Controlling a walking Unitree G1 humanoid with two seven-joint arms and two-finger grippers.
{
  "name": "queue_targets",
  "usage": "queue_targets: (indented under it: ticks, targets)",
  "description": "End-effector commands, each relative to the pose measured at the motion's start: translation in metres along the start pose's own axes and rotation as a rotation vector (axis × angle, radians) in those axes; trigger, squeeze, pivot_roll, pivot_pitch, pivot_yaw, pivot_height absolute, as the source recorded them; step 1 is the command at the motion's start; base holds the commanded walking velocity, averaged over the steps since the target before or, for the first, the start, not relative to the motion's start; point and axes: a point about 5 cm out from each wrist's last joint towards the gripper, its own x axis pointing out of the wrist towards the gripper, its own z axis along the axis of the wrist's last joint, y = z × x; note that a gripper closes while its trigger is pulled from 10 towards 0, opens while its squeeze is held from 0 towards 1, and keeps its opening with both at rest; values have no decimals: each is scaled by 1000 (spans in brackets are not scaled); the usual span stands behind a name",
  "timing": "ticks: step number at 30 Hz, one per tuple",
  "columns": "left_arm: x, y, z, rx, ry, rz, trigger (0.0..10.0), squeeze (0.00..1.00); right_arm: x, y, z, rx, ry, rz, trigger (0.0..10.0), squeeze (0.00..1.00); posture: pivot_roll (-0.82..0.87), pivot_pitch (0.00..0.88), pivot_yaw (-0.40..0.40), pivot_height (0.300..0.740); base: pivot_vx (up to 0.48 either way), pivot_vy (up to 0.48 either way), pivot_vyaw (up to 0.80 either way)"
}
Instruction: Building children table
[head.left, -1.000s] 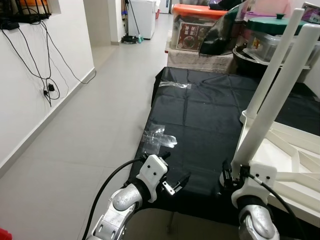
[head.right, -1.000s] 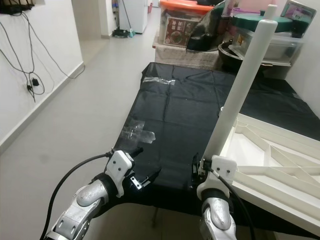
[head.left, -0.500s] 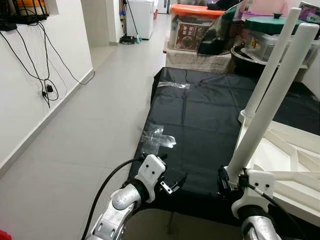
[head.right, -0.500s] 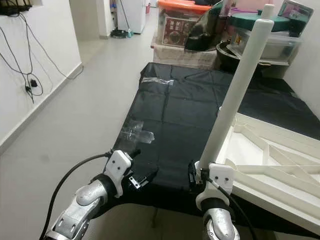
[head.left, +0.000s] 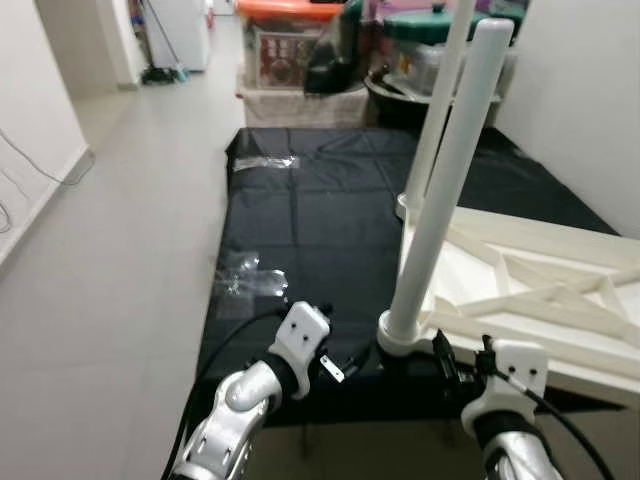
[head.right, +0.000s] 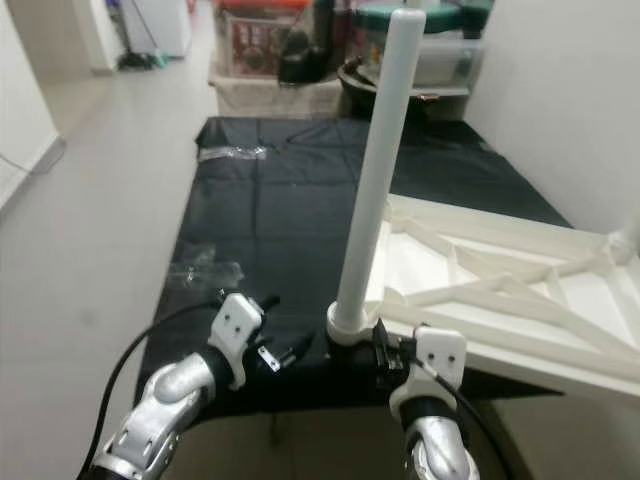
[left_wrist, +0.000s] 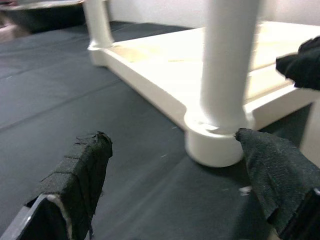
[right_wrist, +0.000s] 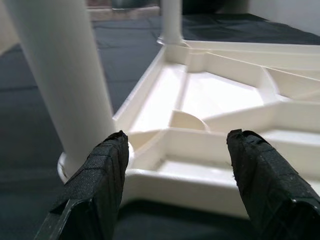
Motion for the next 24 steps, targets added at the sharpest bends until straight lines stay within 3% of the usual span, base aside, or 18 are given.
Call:
queue_targets:
  ticks: [1,13,21,24]
  targets:
    - [-2,0,-5,-14,27,6,10000,0,0,4,4,5,-22,20,10000,0,60,0,-57,740,0,424,0]
    - [-2,-3,-6,-15,33,0,10000,0,0,2,5,-12,-34,-10,10000,0,57,0,-55,740,0,444,0]
    - [-2,-1,-6,-17,34,7,10000,0,5,12,7,15,-34,71,10000,0,60,0,-56,740,0,0,0]
    - [-2,0,-7,-16,45,14,10000,0,17,14,15,1,-63,107,10000,0,60,0,-56,740,0,0,0]
